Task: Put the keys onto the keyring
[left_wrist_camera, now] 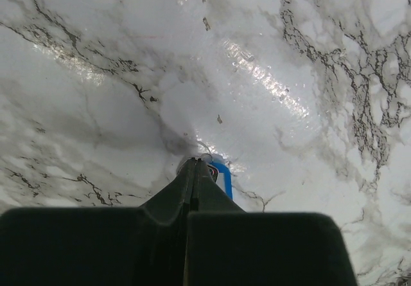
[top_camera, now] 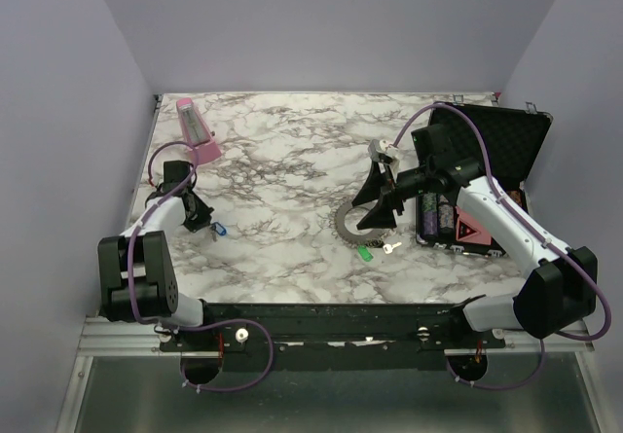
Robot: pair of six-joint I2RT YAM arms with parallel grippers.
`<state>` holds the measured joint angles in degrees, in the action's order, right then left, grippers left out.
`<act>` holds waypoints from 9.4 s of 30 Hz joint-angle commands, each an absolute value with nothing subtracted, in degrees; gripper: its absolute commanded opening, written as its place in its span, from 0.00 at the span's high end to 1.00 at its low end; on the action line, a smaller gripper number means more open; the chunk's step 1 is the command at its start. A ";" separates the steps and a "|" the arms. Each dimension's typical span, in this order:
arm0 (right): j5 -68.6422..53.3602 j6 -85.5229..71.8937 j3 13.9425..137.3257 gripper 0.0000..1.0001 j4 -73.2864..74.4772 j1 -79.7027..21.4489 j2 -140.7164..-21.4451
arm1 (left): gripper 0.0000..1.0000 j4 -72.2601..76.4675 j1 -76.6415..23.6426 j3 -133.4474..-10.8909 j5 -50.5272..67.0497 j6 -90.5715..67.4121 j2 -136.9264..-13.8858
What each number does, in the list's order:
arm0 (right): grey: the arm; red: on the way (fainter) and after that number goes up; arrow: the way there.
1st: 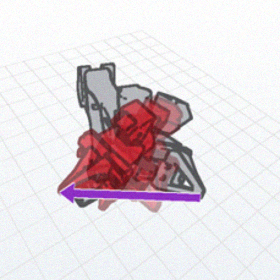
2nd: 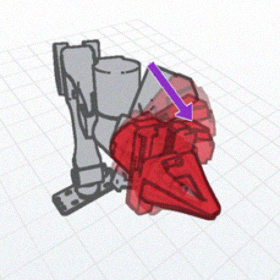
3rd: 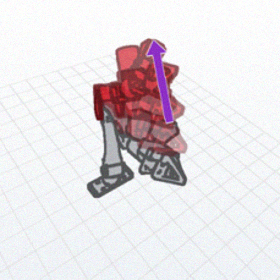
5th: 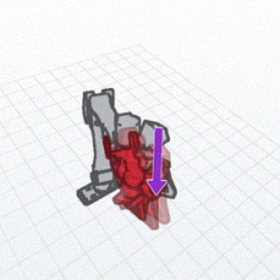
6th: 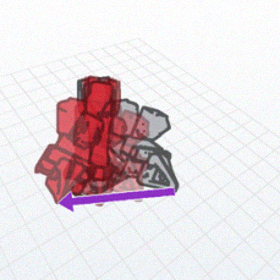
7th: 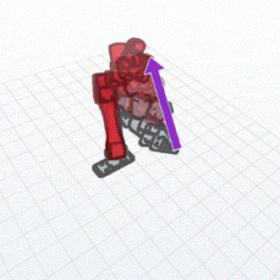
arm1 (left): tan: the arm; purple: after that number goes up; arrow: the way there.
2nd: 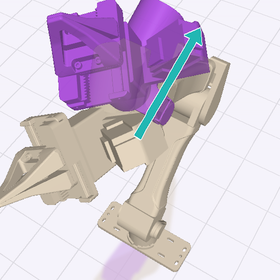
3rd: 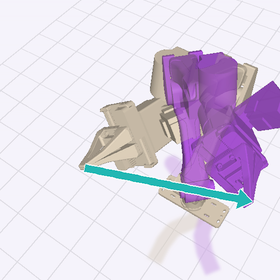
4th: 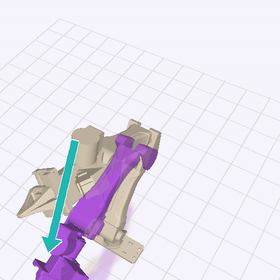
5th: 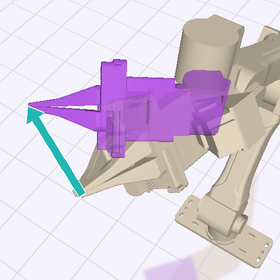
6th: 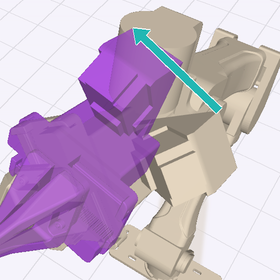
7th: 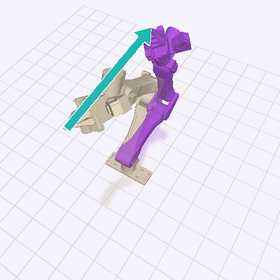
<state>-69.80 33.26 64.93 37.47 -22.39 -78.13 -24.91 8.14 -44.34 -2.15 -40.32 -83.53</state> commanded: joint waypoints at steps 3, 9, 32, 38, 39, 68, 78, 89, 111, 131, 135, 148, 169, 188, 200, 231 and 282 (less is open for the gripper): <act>-71.54 35.07 65.92 0.24 39.37 -22.06 -78.05 | 1.00 -21.19 8.26 -42.10 0.00 -39.99 -77.36; -71.81 36.73 65.04 0.24 40.07 -21.97 -79.01 | 1.00 -17.06 8.26 -38.77 7.81 -37.62 -70.50; -68.90 71.39 77.16 0.16 66.55 -24.87 -87.80 | 1.00 4.38 -26.79 -39.46 19.86 -6.96 -51.94; -68.65 44.62 76.20 0.23 48.72 -27.07 -86.84 | 1.00 15.36 -36.55 -36.57 24.86 2.45 -51.07; -67.25 40.21 75.77 0.25 45.82 -27.07 -86.23 | 1.00 17.38 -37.52 -35.78 26.18 2.81 -50.98; -71.10 37.61 65.65 0.64 35.76 -28.74 -77.96 | 1.00 50.70 -47.29 -21.10 25.23 -9.93 -58.01; -69.87 37.88 64.95 0.71 35.33 -30.32 -78.66 | 1.00 52.73 -47.37 -20.48 24.43 -11.07 -58.97; -69.17 39.20 66.09 0.99 37.17 -30.50 -78.84 | 1.00 52.65 -47.37 -20.30 23.65 -11.34 -59.33; -65.56 106.25 65.13 0.99 74.00 -30.59 -81.56 | 0.35 34.19 -52.03 -12.48 20.48 -1.41 -41.47; -65.13 88.17 62.84 0.98 63.73 -30.59 -82.53 | 0.64 41.04 -61.70 -21.00 9.76 3.34 -62.05; -64.07 85.17 62.49 0.99 61.79 -30.59 -82.18 | 0.64 39.91 -62.14 -21.53 10.28 3.25 -62.14; -63.72 81.74 61.35 0.98 59.24 -30.59 -80.68 | 0.70 36.31 -64.25 -24.96 8.00 3.69 -64.51; -65.47 79.90 60.91 0.80 58.98 -30.50 -79.37 | 1.00 30.30 -64.86 -26.29 3.70 3.70 -64.43; -78.40 56.00 56.34 0.63 42.28 -29.71 -76.73 | 1.00 81.55 -64.86 -8.70 3.43 -10.37 -67.05; -78.31 52.47 55.64 0.64 39.11 -29.53 -76.38 | 1.00 81.91 -64.86 -8.70 3.52 -11.16 -68.03; -74.27 56.87 57.30 1.00 44.12 -29.53 -76.55 | 0.86 84.21 -64.86 -8.26 1.15 -13.53 -70.32; -35.86 60.29 79.89 0.99 72.07 -38.67 -86.75 | 0.51 74.27 -58.01 -19.16 16.35 -14.42 -80.50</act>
<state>-34.13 60.88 78.61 71.26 -38.22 -86.02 69.69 -58.13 -18.02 13.21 -14.31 -78.83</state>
